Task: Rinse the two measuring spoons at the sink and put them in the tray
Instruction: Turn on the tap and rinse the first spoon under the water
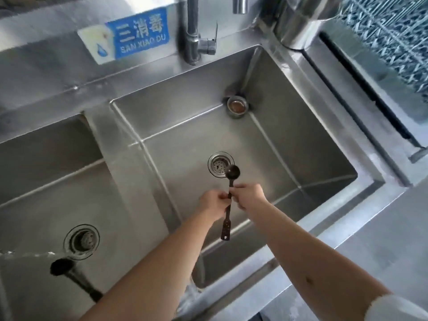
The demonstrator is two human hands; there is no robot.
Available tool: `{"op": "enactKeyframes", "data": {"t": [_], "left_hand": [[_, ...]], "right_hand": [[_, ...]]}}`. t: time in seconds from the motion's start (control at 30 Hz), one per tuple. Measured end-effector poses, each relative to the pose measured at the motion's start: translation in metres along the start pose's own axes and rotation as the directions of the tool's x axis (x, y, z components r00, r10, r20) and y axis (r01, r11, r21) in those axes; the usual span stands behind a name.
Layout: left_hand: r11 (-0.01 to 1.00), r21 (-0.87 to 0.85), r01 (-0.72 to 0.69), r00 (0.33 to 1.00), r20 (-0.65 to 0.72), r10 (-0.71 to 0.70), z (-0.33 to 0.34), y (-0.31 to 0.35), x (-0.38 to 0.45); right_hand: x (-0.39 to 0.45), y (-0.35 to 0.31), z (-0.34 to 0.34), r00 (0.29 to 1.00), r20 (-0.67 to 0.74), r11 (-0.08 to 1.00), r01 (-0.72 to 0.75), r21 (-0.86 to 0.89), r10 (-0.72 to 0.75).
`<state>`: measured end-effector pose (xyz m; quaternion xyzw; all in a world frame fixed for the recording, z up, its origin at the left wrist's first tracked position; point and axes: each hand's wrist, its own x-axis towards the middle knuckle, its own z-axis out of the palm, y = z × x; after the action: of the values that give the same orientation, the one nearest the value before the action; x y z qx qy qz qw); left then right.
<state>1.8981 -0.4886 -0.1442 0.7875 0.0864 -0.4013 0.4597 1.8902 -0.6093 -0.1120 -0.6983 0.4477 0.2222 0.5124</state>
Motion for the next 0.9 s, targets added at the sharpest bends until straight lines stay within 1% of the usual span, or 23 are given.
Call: {"op": "enactKeyframes", "data": {"t": [0.07, 0.1, 0.17, 0.23, 0.27, 0.4, 0.57, 0.8, 0.9], "left_hand": [[0.996, 0.071, 0.054, 0.998, -0.023, -0.052, 0.014, -0.011, 0.028], [0.993, 0.094, 0.075, 0.997, -0.023, -0.073, 0.019, -0.017, 0.04], [0.979, 0.179, 0.094, 0.995, -0.003, -0.095, 0.028, -0.03, 0.062], [0.943, 0.311, 0.118, 0.993, -0.035, -0.113, 0.034, -0.041, 0.074], [0.933, 0.335, 0.135, 0.991, -0.063, -0.121, 0.037, -0.045, 0.076], [0.916, 0.339, 0.214, 0.976, -0.106, -0.189, 0.046, -0.057, 0.084], [0.897, 0.37, 0.241, 0.969, -0.142, -0.202, 0.049, -0.07, 0.094], [0.872, 0.429, 0.238, 0.971, -0.129, -0.201, 0.045, -0.071, 0.1], [0.844, 0.501, 0.194, 0.98, -0.139, -0.143, 0.035, -0.059, 0.091]], "right_hand": [[0.035, 0.012, 0.006, 0.986, 0.046, 0.98, -0.165, 0.109, 0.161], [0.051, 0.019, 0.012, 0.972, 0.069, 0.964, -0.234, 0.13, 0.227], [0.079, 0.031, 0.022, 0.941, 0.109, 0.935, -0.333, 0.125, 0.321], [0.101, 0.045, 0.033, 0.921, 0.111, 0.917, -0.385, 0.105, 0.374], [0.11, 0.052, 0.038, 0.918, 0.105, 0.915, -0.392, 0.091, 0.383], [0.131, 0.075, 0.056, 0.905, 0.037, 0.893, -0.425, 0.149, 0.424], [0.141, 0.084, 0.069, 0.901, -0.013, 0.896, -0.429, 0.118, 0.433], [0.142, 0.092, 0.072, 0.91, -0.056, 0.91, -0.407, 0.079, 0.412], [0.127, 0.074, 0.061, 0.933, -0.085, 0.936, -0.351, -0.013, 0.349]]}}
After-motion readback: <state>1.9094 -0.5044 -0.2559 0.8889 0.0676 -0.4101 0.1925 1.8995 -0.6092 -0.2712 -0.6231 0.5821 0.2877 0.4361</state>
